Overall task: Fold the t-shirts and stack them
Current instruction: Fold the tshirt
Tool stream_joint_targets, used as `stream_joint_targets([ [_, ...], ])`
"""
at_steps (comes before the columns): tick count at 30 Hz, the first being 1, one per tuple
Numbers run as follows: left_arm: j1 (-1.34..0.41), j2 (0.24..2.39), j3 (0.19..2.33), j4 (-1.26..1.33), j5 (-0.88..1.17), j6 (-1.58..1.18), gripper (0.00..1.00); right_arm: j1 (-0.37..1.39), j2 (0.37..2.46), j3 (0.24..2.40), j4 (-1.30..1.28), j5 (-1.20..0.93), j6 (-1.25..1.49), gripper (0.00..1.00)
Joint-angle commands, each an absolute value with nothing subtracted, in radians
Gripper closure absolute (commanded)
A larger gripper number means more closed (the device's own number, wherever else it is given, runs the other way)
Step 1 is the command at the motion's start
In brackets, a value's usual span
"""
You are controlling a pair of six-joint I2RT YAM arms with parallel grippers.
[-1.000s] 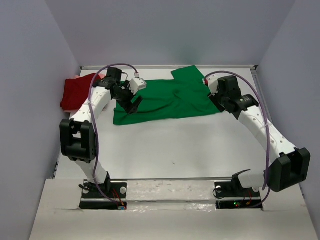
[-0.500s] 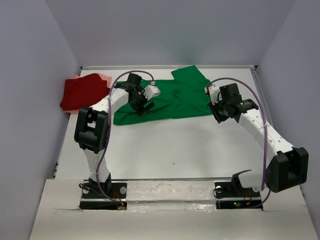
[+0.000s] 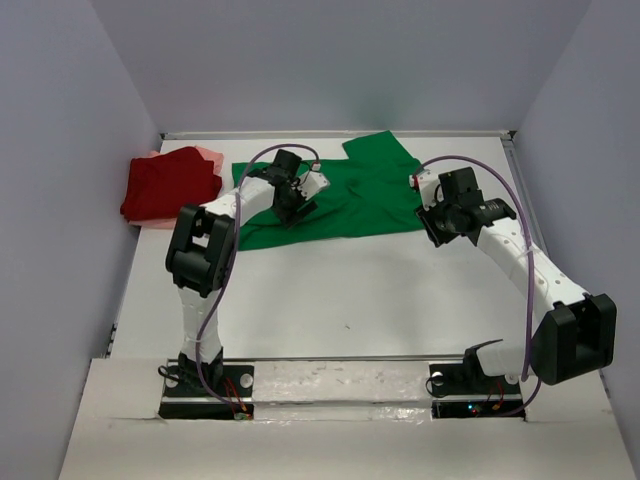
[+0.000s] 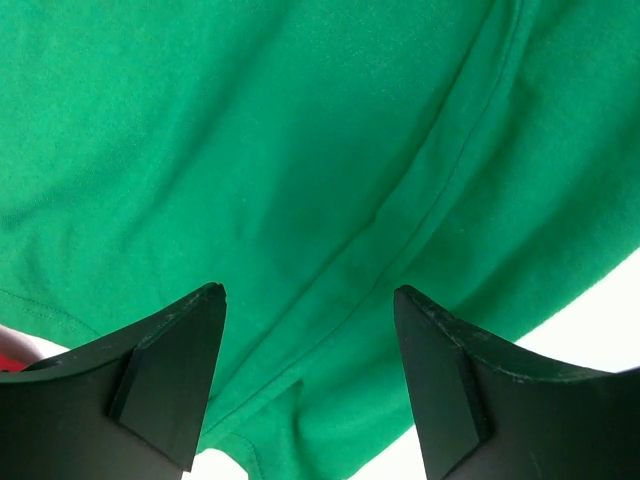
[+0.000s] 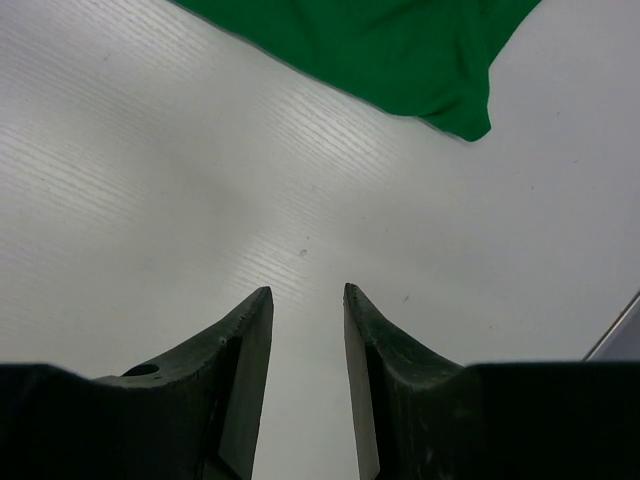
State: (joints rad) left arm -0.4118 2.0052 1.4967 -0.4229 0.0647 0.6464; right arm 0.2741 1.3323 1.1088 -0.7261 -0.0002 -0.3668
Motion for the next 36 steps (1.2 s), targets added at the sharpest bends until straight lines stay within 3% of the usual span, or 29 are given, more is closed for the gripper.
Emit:
stream_joint_targets([
  [1,-0.429,2.005,1.540,-0.417,0.026,0.635,0.21,0.270,1.333,1.112,-0.713,-0.015,-0.359,0.60],
  [11,-0.449,2.007,1.543,-0.451,0.029,0.630,0.27,0.270,1.348,1.121,-0.722,-0.006,-0.362,0.60],
  [16,-0.466,2.023,1.512,-0.388,-0.138,0.624,0.27,0.270,1.344,1.141,-0.739,-0.038,-0.353,0.61],
  [27,-0.476,2.034,1.499,-0.396,-0.159,0.618,0.28,0.270,1.370,1.178,-0.770,-0.026,-0.353,0.62],
  [36,-0.495,2.011,1.459,-0.263,-0.330,0.624,0.28,0.270,1.367,1.172,-0.775,-0.031,-0.356,0.63],
])
